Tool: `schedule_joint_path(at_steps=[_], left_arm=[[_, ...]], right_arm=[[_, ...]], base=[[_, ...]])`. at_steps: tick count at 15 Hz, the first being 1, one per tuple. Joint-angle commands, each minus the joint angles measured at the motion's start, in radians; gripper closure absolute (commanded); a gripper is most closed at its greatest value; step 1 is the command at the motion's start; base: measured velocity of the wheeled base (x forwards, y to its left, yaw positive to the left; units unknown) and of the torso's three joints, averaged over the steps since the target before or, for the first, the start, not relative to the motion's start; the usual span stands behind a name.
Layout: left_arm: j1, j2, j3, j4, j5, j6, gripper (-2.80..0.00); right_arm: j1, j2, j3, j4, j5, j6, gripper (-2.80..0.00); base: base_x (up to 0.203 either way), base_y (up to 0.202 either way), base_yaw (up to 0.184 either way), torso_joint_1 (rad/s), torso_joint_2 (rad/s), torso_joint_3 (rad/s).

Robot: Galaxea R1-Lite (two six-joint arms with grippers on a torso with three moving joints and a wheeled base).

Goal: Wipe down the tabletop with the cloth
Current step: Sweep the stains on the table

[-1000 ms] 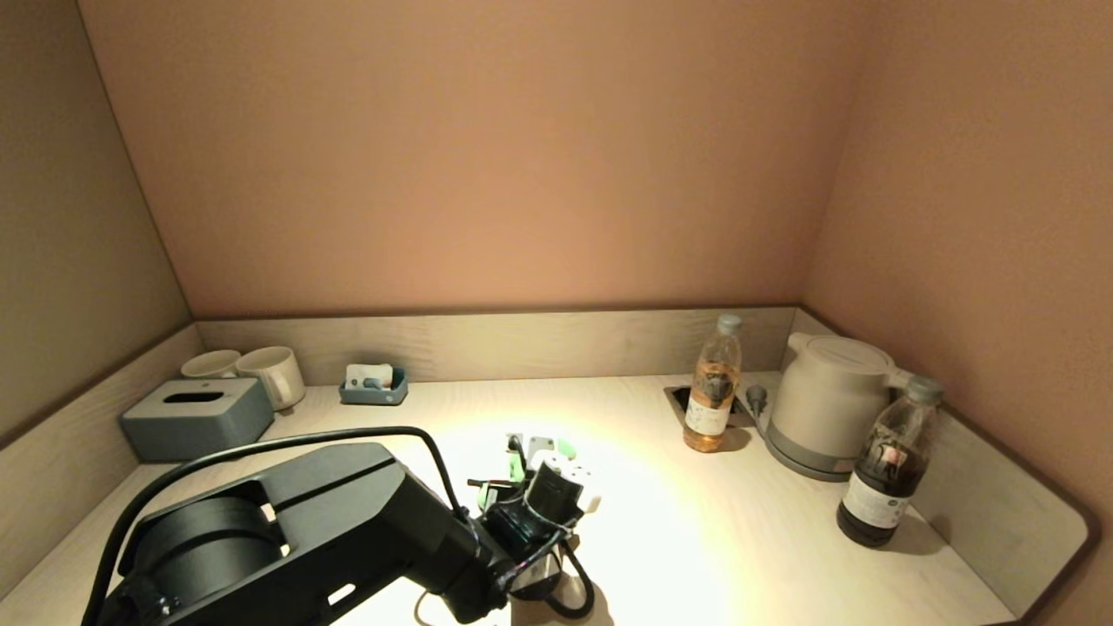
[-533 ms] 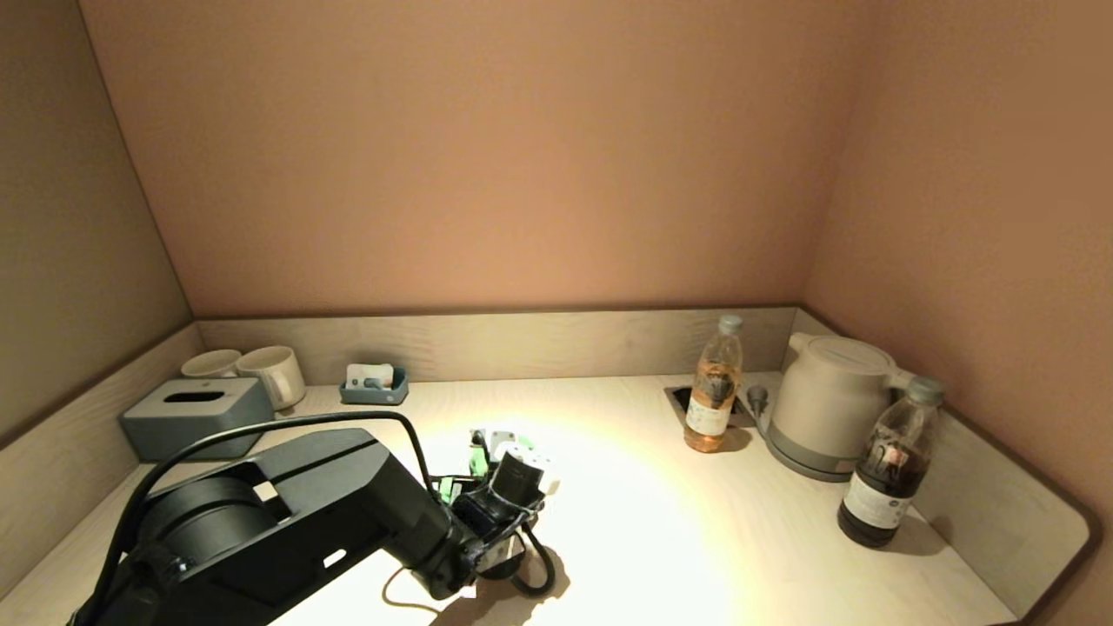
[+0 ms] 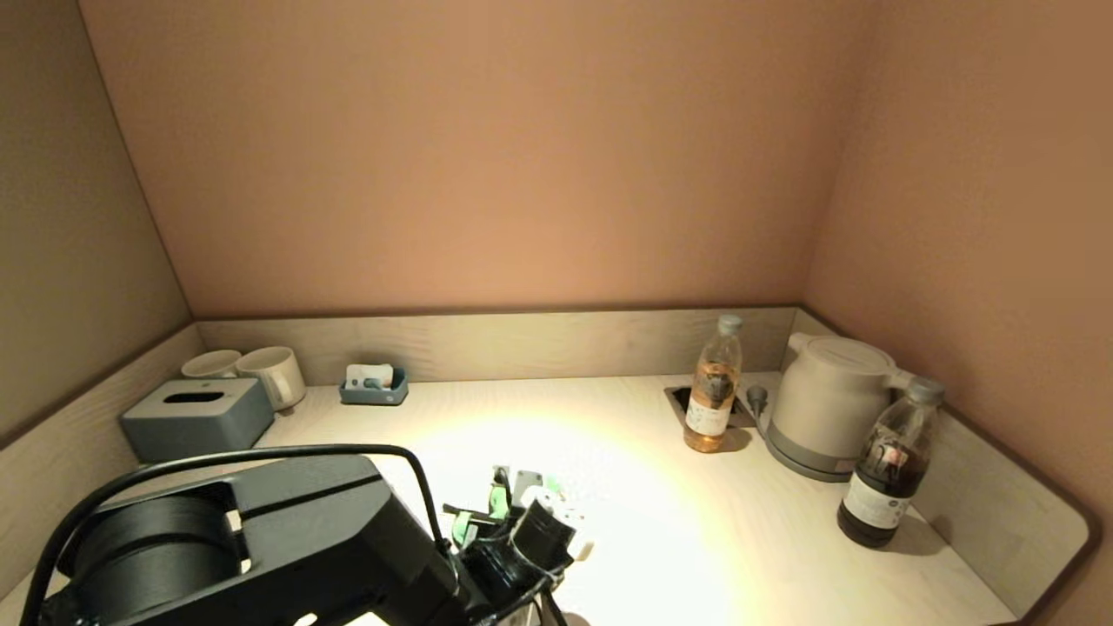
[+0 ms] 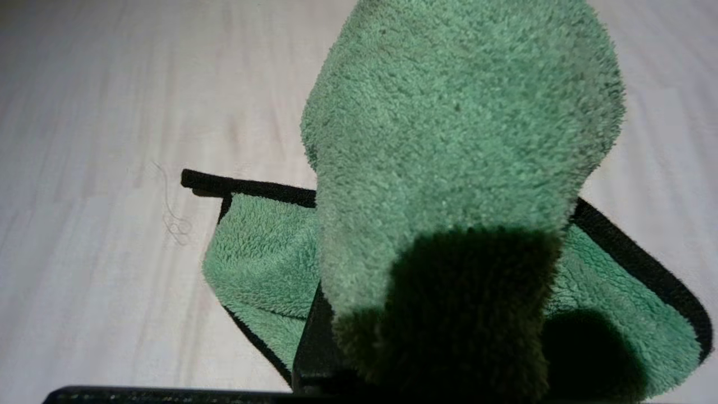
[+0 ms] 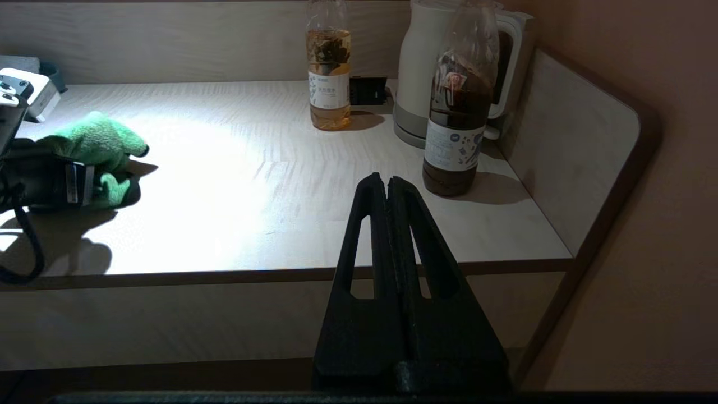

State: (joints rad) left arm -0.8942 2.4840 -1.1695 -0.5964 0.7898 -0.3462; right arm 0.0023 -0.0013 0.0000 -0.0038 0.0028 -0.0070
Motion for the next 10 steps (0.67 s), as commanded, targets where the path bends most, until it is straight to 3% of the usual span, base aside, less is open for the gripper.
schedule_joint_path(at_steps=[1, 6, 10], left_arm=[[-0.091, -0.044, 0.015, 0.006, 0.006, -0.003, 0.00], [-0.123, 0.016, -0.036, 0.014, 0.000, -0.005, 0.00], [-0.054, 0.118, -0.243, 0.033, -0.001, 0.054, 0.00]], right_arm=[[0.001, 0.001, 0.000, -0.001, 0.000, -0.001, 0.00], [0.001, 0.001, 0.000, -0.001, 0.000, -0.001, 0.00], [0.001, 0.001, 0.000, -0.001, 0.000, -0.001, 0.00]], base=[[0.000, 0.000, 0.000, 0.000, 0.00, 0.000], [0.000, 0.000, 0.000, 0.000, 0.00, 0.000], [0.000, 0.000, 0.000, 0.000, 0.00, 0.000]])
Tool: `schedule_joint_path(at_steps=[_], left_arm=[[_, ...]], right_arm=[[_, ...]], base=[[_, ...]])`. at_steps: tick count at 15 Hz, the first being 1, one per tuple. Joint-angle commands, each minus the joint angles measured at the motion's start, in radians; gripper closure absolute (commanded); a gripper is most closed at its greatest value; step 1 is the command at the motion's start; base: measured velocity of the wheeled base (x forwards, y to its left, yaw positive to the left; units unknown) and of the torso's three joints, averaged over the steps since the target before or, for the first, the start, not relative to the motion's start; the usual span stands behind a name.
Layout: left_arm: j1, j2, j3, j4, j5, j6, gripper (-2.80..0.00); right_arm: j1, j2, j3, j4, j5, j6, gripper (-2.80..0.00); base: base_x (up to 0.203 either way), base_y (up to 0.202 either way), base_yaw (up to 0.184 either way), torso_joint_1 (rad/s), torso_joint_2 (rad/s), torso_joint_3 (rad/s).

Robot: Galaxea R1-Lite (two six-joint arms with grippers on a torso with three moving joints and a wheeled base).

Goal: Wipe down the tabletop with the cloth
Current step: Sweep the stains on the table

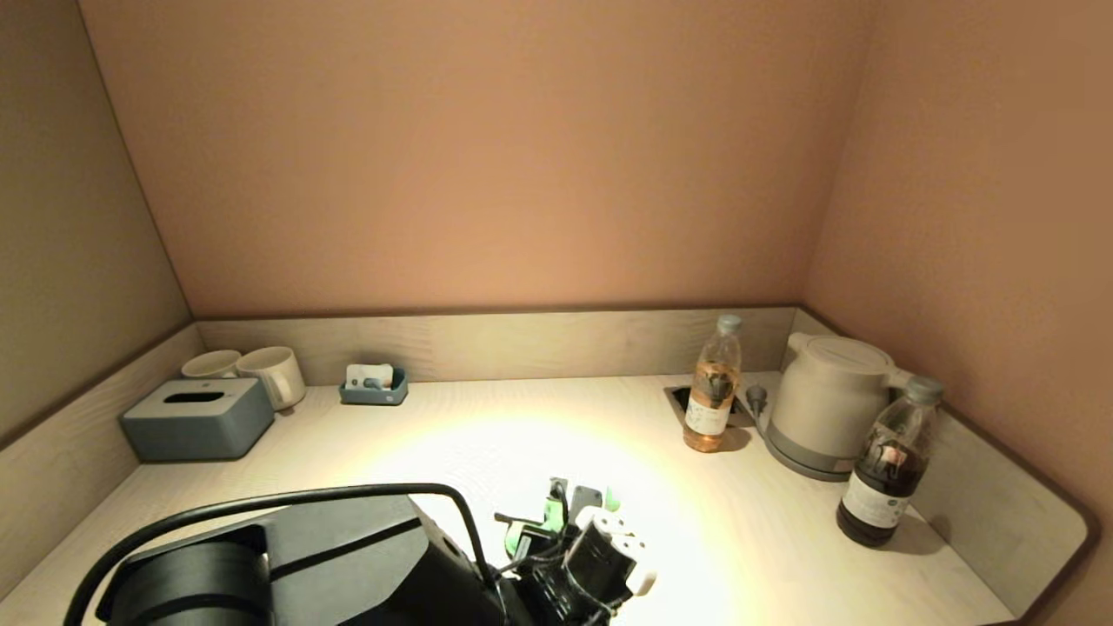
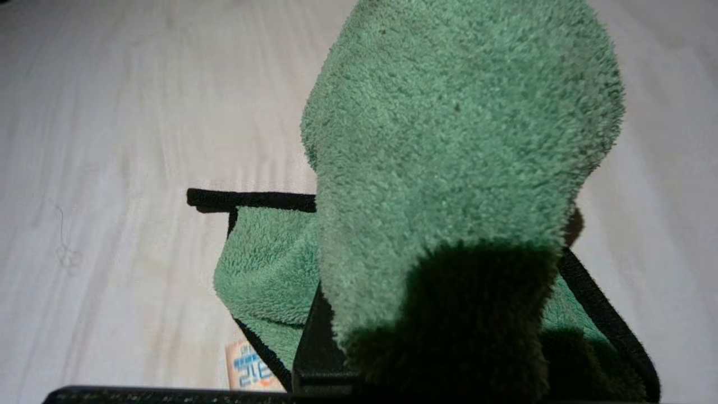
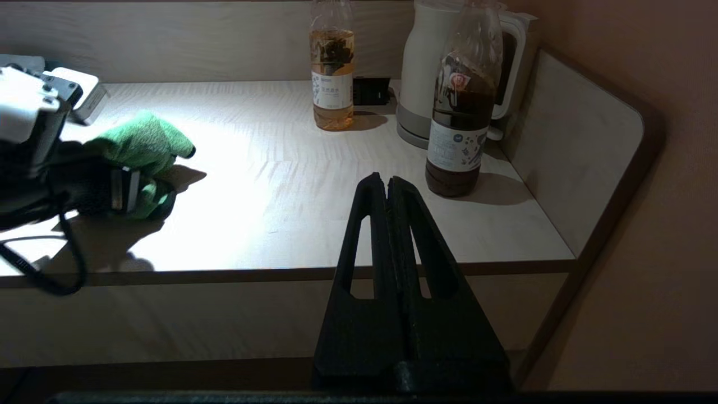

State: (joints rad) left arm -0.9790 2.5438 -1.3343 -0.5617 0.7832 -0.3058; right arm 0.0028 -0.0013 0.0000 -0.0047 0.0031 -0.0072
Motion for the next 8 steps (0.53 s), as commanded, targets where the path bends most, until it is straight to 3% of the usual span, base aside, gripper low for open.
schedule_joint_path(at_steps=[1, 8], left_arm=[[0.061, 0.086, -0.134, 0.012, 0.005, 0.031, 0.00], [0.261, 0.190, -0.328, 0.134, 0.011, 0.043, 0.00]], right_arm=[[0.000, 0.001, 0.000, 0.000, 0.000, 0.000, 0.00], [0.000, 0.001, 0.000, 0.000, 0.000, 0.000, 0.00]], base=[[0.000, 0.000, 0.000, 0.000, 0.00, 0.000], [0.000, 0.000, 0.000, 0.000, 0.00, 0.000]])
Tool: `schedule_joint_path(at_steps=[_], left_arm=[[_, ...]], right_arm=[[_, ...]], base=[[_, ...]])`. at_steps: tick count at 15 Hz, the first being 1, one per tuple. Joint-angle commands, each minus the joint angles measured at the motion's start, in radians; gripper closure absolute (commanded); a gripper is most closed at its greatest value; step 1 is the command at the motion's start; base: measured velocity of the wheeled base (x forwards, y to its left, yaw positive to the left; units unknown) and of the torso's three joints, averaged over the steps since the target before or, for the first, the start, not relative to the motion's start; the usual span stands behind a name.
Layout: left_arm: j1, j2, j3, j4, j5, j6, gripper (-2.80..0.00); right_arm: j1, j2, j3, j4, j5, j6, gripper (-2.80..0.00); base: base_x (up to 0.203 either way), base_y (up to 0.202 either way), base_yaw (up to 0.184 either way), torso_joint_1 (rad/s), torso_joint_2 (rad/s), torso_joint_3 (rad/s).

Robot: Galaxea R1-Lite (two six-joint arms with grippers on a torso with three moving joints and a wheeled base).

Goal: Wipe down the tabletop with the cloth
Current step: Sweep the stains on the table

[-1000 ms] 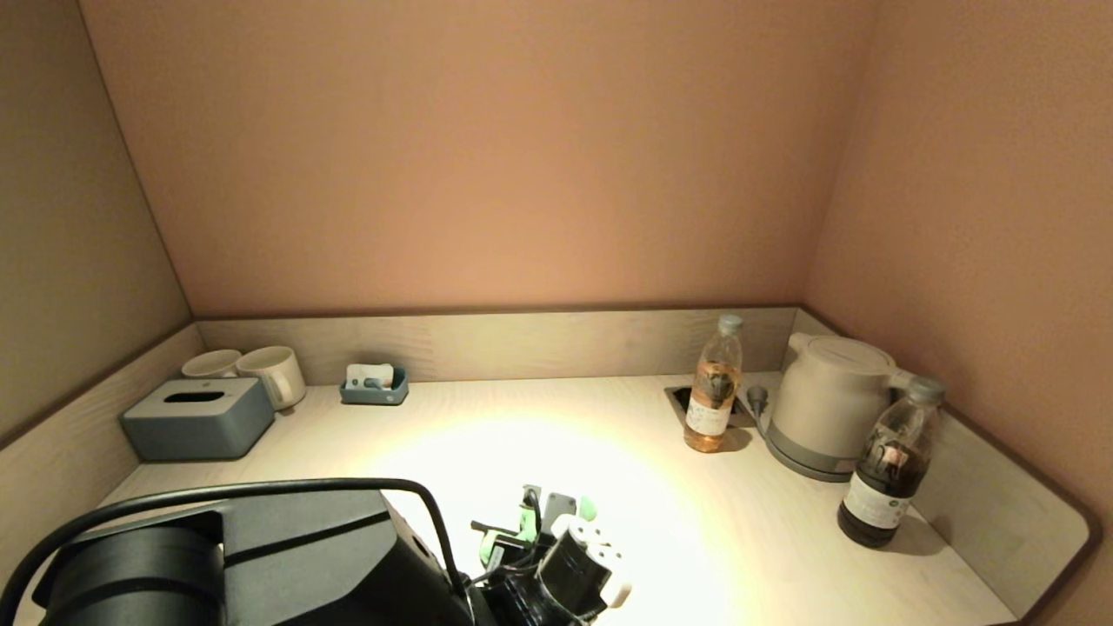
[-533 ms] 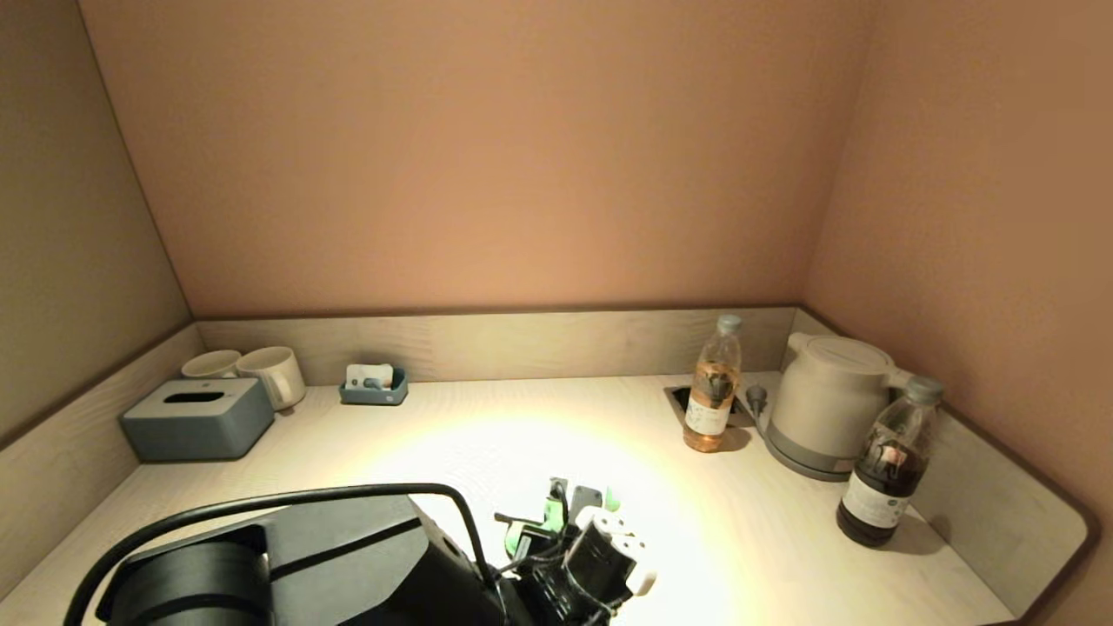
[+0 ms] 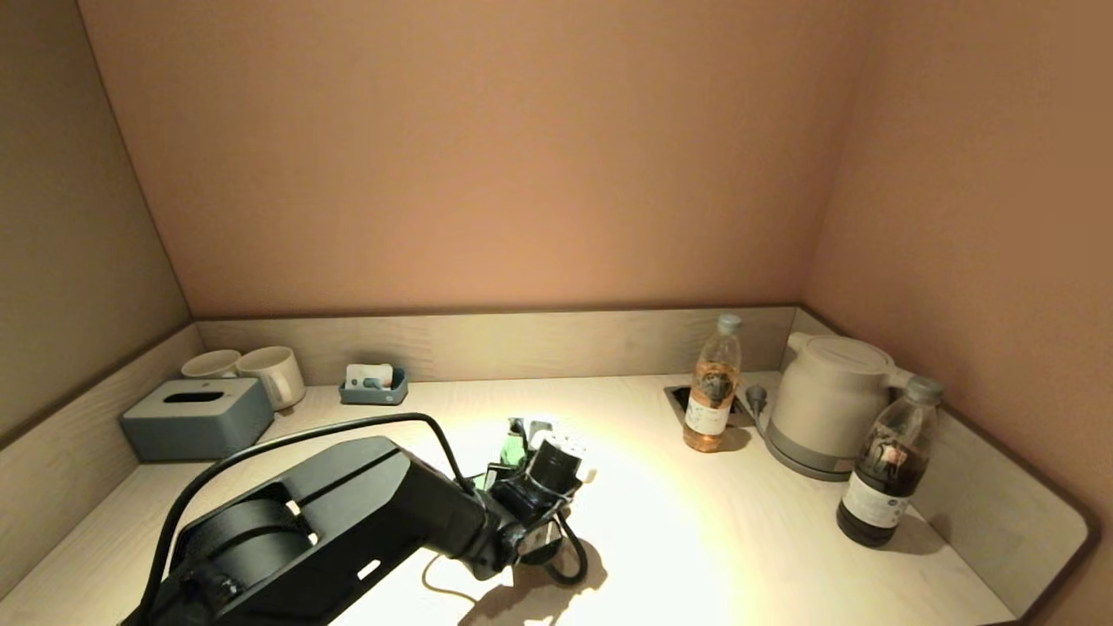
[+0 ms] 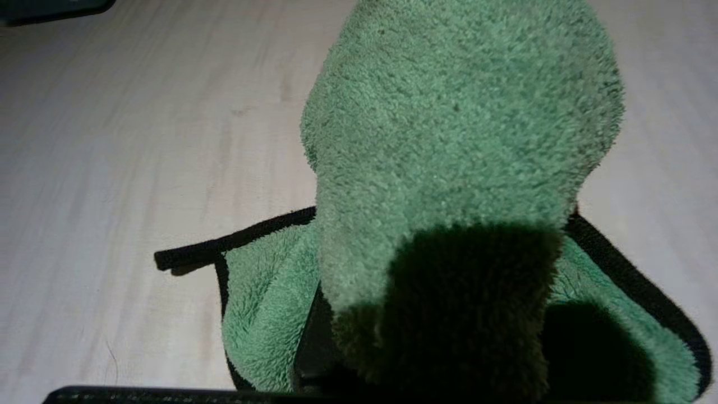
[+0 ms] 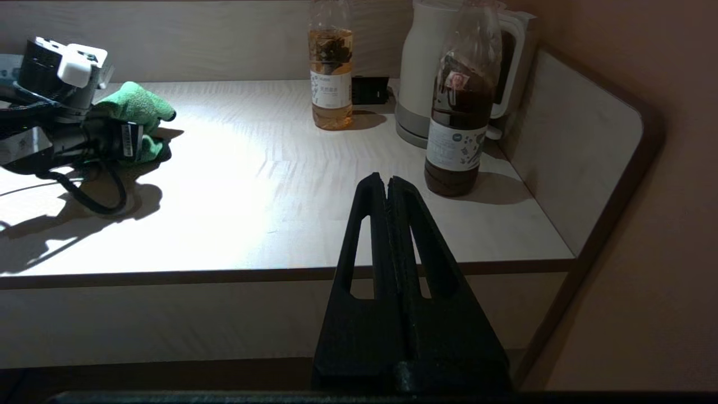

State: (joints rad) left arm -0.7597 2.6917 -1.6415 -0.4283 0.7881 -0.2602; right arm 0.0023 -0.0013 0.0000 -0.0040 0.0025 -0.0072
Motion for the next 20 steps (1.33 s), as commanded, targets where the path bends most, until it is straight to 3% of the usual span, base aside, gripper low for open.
schedule_joint_path(at_steps=[1, 6, 12, 15, 17, 20], left_arm=[[0.060, 0.045, -0.024, 0.003, 0.009, -0.002, 0.00], [0.097, -0.027, 0.083, -0.001, 0.010, -0.029, 0.00], [0.072, -0.170, 0.348, -0.011, 0.021, -0.122, 0.00], [-0.049, -0.277, 0.565, -0.013, 0.031, -0.208, 0.00], [-0.130, -0.312, 0.610, -0.013, 0.034, -0.240, 0.00], [-0.232, -0.326, 0.617, -0.012, 0.034, -0.239, 0.00]], right_arm=[[-0.001, 0.001, 0.000, -0.001, 0.001, 0.000, 0.00], [0.000, 0.001, 0.000, -0.001, 0.001, 0.000, 0.00], [0.001, 0.001, 0.000, -0.001, 0.001, 0.000, 0.00], [-0.001, 0.001, 0.000, -0.001, 0.001, 0.000, 0.00], [0.000, 0.001, 0.000, -0.001, 0.001, 0.000, 0.00], [-0.001, 0.001, 0.000, -0.001, 0.001, 0.000, 0.00]], base=[[0.000, 0.000, 0.000, 0.000, 0.00, 0.000], [0.000, 0.000, 0.000, 0.000, 0.00, 0.000], [0.000, 0.000, 0.000, 0.000, 0.00, 0.000], [0.000, 0.000, 0.000, 0.000, 0.00, 0.000], [0.000, 0.000, 0.000, 0.000, 0.00, 0.000], [0.000, 0.000, 0.000, 0.000, 0.00, 0.000]])
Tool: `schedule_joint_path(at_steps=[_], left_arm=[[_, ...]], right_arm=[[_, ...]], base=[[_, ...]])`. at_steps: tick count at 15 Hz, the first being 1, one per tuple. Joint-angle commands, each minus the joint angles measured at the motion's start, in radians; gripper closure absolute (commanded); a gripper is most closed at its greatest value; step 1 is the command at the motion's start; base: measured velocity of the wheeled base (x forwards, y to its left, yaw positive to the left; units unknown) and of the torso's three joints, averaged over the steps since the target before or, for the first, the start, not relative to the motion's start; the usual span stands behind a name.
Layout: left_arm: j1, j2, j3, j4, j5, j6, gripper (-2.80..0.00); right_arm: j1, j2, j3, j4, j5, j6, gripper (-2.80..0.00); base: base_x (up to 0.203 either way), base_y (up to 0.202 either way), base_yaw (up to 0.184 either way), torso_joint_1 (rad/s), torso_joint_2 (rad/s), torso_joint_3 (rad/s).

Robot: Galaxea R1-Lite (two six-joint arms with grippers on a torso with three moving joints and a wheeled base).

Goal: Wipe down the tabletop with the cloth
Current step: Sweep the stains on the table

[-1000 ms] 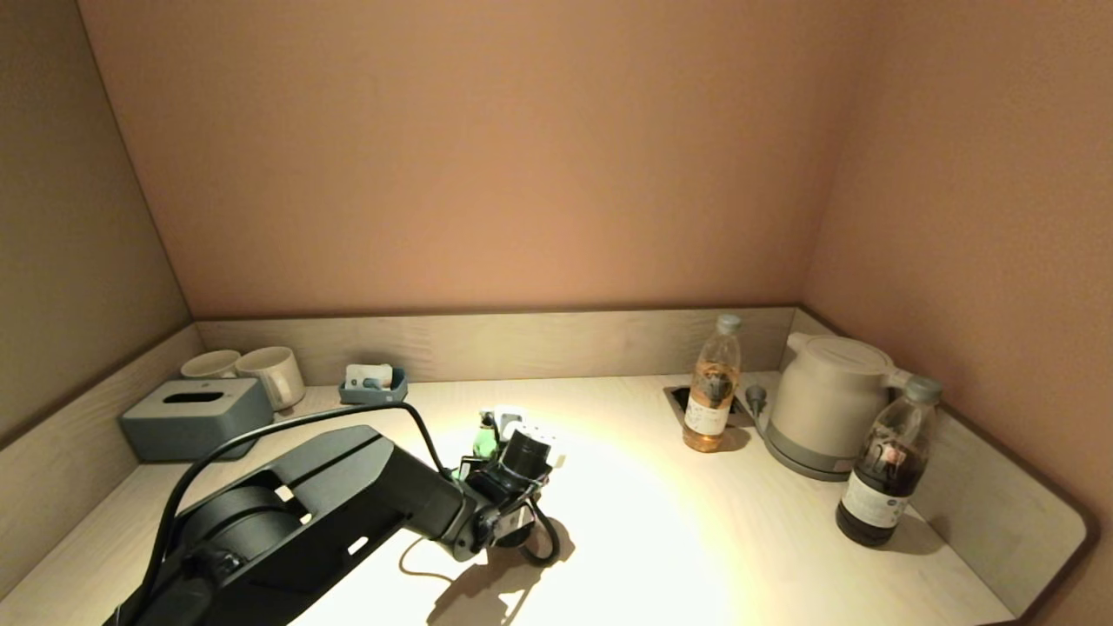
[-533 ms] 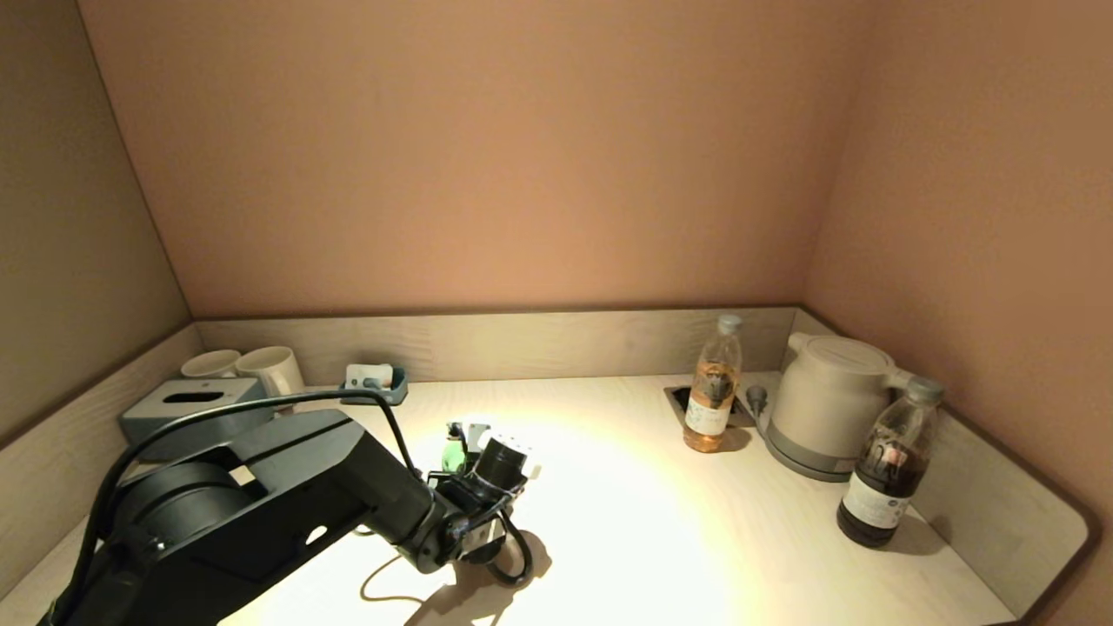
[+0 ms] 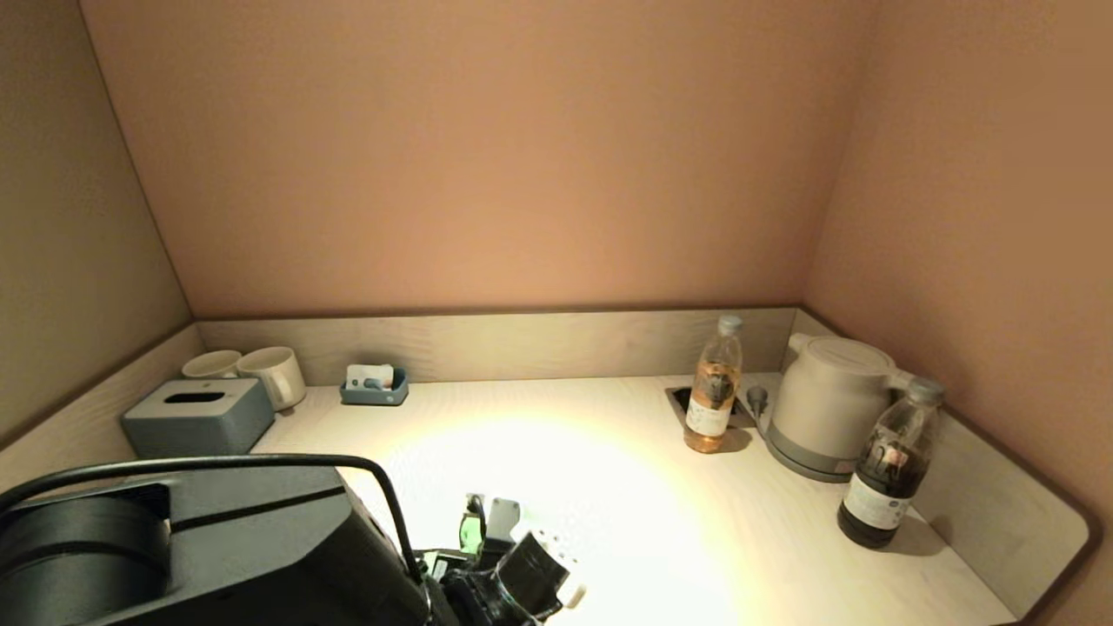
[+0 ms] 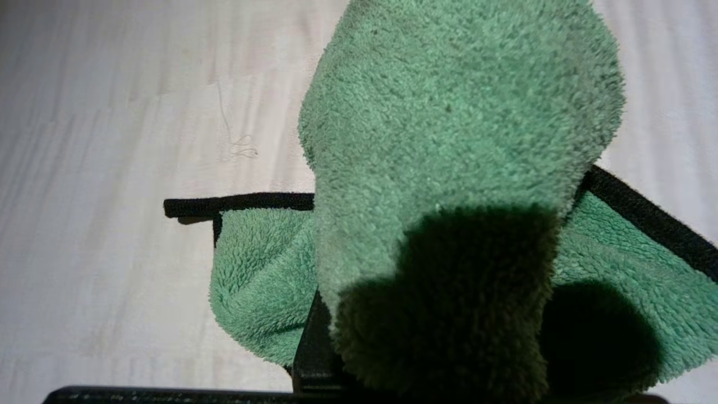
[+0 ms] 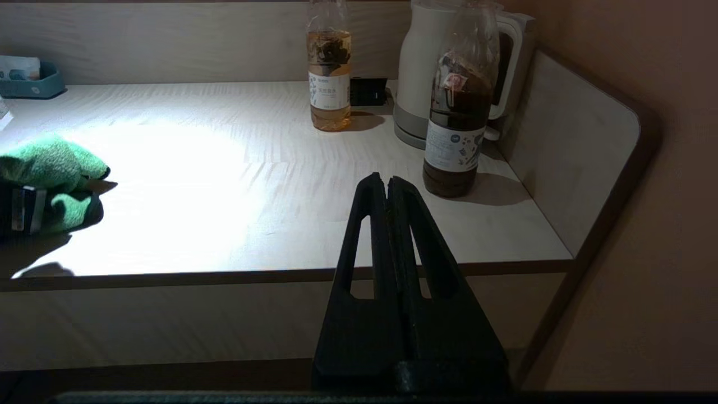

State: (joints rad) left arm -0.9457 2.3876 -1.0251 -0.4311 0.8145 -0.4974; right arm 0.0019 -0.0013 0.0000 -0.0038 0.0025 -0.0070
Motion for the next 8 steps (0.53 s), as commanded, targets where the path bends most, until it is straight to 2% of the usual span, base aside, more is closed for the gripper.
schedule_joint_path(at_steps=[1, 4, 8], left_arm=[[-0.057, -0.019, -0.014, -0.009, 0.006, 0.001, 0.00], [-0.080, 0.005, -0.082, -0.006, -0.002, 0.016, 0.00], [-0.079, 0.119, -0.307, -0.006, -0.010, 0.114, 0.00]], right_arm=[[0.000, 0.001, 0.000, -0.001, 0.001, 0.000, 0.00], [0.001, 0.001, 0.000, -0.001, 0.001, -0.001, 0.00], [0.001, 0.001, 0.000, -0.001, 0.001, -0.001, 0.00]], base=[[0.000, 0.000, 0.000, 0.000, 0.00, 0.000], [0.000, 0.000, 0.000, 0.000, 0.00, 0.000], [0.000, 0.000, 0.000, 0.000, 0.00, 0.000]])
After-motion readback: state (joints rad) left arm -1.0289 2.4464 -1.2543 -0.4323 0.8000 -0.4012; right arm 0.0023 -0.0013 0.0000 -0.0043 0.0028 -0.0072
